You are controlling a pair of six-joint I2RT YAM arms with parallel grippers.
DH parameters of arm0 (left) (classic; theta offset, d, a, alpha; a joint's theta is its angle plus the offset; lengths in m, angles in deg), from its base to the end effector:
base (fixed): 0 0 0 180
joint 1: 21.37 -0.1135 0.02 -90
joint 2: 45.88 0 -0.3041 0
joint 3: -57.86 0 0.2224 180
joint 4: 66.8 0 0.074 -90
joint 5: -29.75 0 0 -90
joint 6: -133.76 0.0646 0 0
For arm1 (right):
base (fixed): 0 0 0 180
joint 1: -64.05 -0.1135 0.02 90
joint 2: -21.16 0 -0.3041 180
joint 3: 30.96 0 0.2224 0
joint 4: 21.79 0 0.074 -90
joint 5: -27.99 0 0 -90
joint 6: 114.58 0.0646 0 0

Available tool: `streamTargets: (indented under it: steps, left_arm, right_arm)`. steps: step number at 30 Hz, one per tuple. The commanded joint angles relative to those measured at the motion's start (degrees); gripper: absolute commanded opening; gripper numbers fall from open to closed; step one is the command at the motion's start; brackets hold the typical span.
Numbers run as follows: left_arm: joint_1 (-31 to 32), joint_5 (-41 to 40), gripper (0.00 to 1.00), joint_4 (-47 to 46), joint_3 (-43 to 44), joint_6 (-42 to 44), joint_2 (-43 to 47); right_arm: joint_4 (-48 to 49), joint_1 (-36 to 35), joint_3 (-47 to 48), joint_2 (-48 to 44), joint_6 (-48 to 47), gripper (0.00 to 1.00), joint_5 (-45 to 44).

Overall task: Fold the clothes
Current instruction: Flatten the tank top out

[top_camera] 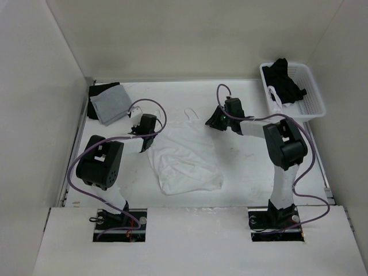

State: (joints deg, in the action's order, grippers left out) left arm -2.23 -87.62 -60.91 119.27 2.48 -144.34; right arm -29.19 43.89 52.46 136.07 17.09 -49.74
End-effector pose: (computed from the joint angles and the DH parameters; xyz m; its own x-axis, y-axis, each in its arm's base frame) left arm 0.3294 -0.0829 0.1908 -0.4660 -0.4584 -0.7568 -0.4447 0.8608 -0.2476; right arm 0.4125 0.1661 0.1870 -0.7674 0.4103 -0.4927 0.0243 0.7865 0.6171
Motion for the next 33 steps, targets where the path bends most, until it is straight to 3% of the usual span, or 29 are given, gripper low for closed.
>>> streamTargets:
  steps: [1,9,15,19,24,28,33]
  left_arm:
    - [-0.64,0.39,0.07,-2.37,-0.49,0.49,1.69]
    - [-1.25,2.41,0.01,-3.6,-2.25,-0.03,3.44]
    - [-1.6,4.35,0.0,-4.39,-5.5,-0.38,10.99]
    - [-3.09,5.84,0.0,-4.04,-8.57,-1.61,16.7]
    - [-4.41,7.24,0.0,-3.95,-9.29,-1.71,17.78]
    - [-3.8,11.2,0.09,-1.93,-5.25,-0.03,11.46]
    - [-2.4,9.54,0.21,-2.37,-4.27,-0.12,8.81]
  right_arm:
    - [3.88,0.34,2.46,1.1,2.01,0.38,2.05]
    - [4.41,0.7,2.46,1.98,2.8,0.42,2.58]
    - [5.02,1.22,2.9,2.86,3.77,0.42,4.86]
    - [6.25,1.66,3.07,3.65,5.08,0.36,6.18]
    - [6.69,1.66,3.86,4.35,5.79,0.27,6.45]
    - [6.6,1.58,4.3,4.62,6.14,0.31,6.54]
    - [7.22,1.75,2.72,3.92,5.97,0.33,6.36]
